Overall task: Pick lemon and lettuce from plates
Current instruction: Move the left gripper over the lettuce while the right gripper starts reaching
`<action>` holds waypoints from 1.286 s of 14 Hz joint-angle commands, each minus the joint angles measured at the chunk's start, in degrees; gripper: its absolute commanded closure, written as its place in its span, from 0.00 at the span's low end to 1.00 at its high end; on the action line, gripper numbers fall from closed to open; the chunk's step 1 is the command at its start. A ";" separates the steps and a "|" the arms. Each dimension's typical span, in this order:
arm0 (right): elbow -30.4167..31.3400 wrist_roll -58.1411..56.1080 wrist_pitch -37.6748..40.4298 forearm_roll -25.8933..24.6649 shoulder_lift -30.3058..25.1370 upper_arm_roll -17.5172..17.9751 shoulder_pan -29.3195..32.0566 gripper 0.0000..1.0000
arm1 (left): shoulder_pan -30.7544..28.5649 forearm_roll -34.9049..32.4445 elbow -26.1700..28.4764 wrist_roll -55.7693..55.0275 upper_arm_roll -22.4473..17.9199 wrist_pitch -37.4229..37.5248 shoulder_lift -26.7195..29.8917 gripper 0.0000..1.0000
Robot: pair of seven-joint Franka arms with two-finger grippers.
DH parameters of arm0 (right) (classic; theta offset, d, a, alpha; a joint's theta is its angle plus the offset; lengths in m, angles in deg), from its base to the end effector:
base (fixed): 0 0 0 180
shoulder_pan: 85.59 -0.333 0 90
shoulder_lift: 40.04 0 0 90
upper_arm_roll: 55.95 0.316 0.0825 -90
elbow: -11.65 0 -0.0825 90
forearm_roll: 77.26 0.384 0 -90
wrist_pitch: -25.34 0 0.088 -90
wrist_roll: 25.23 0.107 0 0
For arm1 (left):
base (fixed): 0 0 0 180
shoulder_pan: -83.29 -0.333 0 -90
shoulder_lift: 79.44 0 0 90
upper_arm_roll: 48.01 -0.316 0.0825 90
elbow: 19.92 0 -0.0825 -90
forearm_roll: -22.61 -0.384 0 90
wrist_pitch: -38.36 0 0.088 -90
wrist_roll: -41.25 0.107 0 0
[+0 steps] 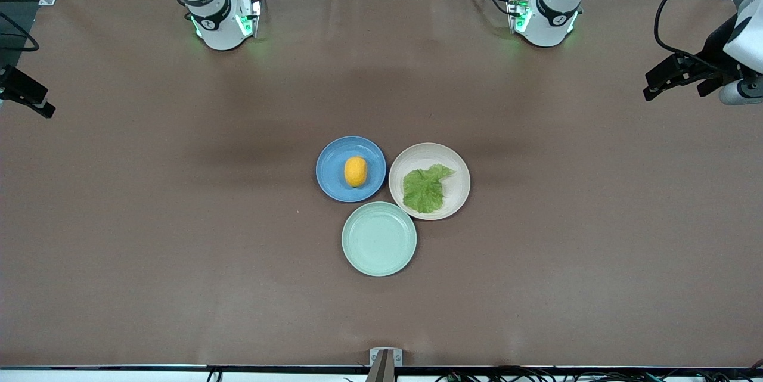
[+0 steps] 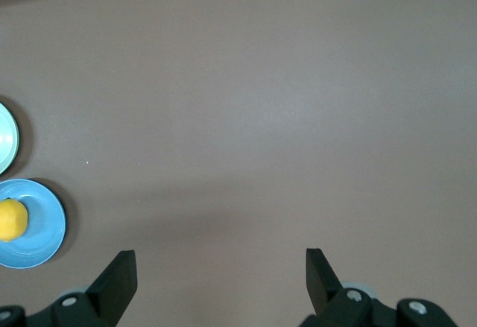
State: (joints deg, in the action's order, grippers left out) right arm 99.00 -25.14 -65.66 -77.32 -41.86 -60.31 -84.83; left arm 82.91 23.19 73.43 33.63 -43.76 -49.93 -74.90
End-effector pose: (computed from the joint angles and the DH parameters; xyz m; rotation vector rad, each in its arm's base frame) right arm 0.5444 -0.0497 0.6655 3.1320 -0.1427 0.1496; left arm 0.5251 -0.0383 0.6371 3.1366 0.1027 -0.0152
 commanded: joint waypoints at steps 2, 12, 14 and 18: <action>-1.05 -0.27 0.47 -0.47 0.42 0.58 0.65 0.00 | -0.24 1.00 -0.71 1.55 0.05 0.14 -0.32 0.00; -1.05 -0.27 0.38 -0.38 0.51 0.58 0.65 0.00 | 2.65 0.74 0.08 -10.80 2.06 -4.51 -11.82 0.00; -1.05 -0.18 0.38 -0.03 0.77 0.58 0.56 0.00 | 5.20 0.47 0.34 -20.81 2.51 -5.91 -14.72 0.00; -1.05 0.26 0.38 -0.03 3.23 0.84 -1.89 0.00 | 10.21 1.09 0.70 -41.18 3.21 -10.92 -20.87 0.00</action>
State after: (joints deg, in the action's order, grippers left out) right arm 98.90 -25.14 -65.63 -77.26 -40.33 -59.86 -85.37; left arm 91.09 23.36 74.39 1.12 -40.52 -58.74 -93.33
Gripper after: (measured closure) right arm 0.000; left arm 0.000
